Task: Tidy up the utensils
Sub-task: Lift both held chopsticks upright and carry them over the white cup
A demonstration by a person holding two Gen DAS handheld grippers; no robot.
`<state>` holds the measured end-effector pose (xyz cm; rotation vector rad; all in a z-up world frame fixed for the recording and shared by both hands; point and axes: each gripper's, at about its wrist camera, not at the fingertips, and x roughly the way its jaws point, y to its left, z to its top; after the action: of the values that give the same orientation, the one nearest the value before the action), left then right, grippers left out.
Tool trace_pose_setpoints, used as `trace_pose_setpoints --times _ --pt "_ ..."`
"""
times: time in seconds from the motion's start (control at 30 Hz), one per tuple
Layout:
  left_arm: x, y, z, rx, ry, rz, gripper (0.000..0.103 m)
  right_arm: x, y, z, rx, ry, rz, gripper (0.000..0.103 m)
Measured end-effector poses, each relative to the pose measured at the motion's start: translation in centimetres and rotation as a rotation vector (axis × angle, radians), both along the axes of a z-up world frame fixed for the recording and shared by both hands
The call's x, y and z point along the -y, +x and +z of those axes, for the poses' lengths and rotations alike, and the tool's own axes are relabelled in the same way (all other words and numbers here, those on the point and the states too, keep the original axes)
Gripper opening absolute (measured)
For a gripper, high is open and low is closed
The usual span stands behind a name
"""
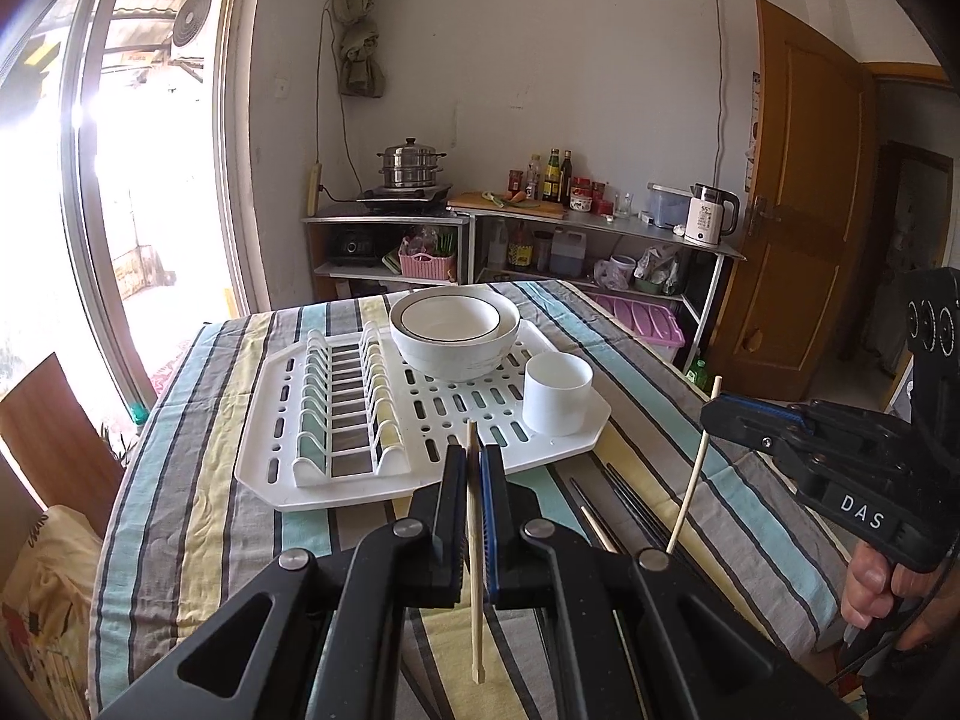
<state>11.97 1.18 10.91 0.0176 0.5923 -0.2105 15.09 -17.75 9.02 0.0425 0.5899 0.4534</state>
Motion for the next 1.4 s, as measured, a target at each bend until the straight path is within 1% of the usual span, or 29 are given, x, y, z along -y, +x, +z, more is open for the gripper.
trace_pose_setpoints --times 0.27,0.43,0.67,0.83,1.03,1.2,1.3,1.4 --pt "0.0 1.1 1.3 0.017 -0.016 -0.010 0.004 0.7 0.3 1.2 0.032 0.006 -0.009 0.005" --pt "0.5 2.9 2.1 0.018 -0.037 -0.031 0.004 1.3 1.3 2.0 0.052 0.002 -0.026 0.005" --pt "1.8 7.3 2.8 -0.007 -0.077 -0.068 0.004 2.5 4.4 2.6 0.046 0.002 -0.068 0.005" --pt "3.1 11.0 3.9 -0.010 -0.109 -0.082 0.004 3.4 6.8 3.5 0.053 0.009 -0.095 0.005" --pt "4.0 15.4 5.7 0.002 -0.166 -0.074 0.004 4.3 9.8 5.1 0.081 0.032 -0.126 0.005" --pt "4.8 18.6 6.8 0.019 -0.194 -0.069 0.004 4.6 12.0 6.5 0.110 0.047 -0.144 0.005" --pt "5.3 20.3 7.1 0.025 -0.211 -0.063 0.004 4.7 13.2 6.8 0.124 0.055 -0.153 0.005" --pt "5.7 22.1 6.7 0.020 -0.229 -0.054 0.004 4.8 14.3 6.5 0.121 0.067 -0.162 0.005"
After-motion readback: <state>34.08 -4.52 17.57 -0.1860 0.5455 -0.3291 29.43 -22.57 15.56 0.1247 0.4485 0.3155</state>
